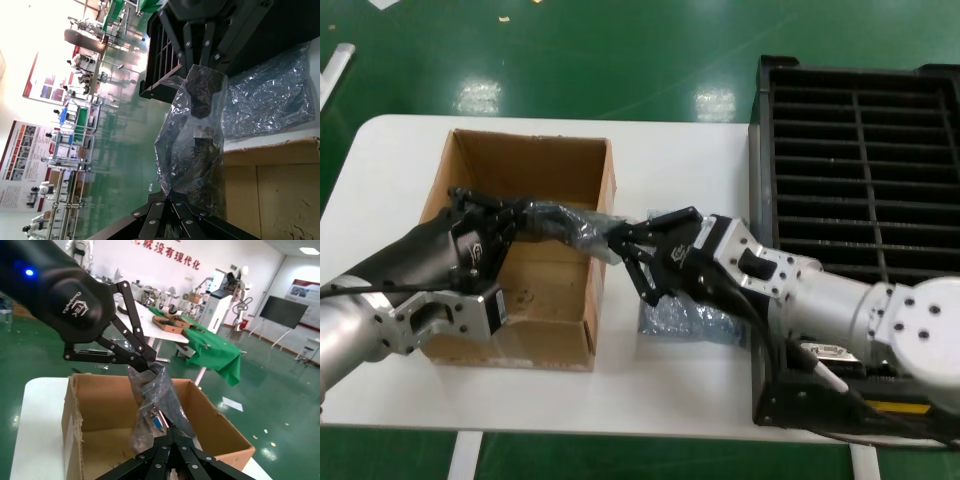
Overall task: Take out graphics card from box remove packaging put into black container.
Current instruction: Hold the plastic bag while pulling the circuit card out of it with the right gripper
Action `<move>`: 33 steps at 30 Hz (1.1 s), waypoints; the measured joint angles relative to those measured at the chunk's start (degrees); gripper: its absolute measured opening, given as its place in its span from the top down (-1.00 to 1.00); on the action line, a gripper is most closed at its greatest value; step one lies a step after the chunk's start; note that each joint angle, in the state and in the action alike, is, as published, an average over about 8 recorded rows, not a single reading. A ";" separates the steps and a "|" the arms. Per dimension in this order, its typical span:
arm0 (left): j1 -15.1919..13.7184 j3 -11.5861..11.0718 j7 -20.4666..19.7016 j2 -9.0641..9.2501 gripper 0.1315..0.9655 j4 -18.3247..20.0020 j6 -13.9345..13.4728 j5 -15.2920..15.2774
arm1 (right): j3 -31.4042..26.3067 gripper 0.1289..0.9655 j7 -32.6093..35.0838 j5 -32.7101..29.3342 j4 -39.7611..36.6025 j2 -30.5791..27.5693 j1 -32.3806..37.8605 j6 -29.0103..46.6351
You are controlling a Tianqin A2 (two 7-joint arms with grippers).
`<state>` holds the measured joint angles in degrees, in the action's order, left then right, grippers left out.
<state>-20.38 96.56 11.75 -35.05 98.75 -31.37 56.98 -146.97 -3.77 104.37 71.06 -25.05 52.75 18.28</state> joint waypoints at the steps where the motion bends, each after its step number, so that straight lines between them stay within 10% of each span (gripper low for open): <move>1: 0.00 0.00 0.00 0.00 0.98 0.00 0.00 0.00 | 0.67 0.99 -0.38 -0.78 -0.83 0.55 0.31 1.29; 33: 0.00 0.00 0.00 0.00 0.98 0.00 0.00 0.00 | 17.00 0.76 3.84 -16.80 -7.36 10.57 -2.71 16.17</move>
<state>-20.38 96.56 11.75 -35.05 98.75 -31.37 56.98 -129.97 0.07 87.57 63.70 -14.48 50.04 34.45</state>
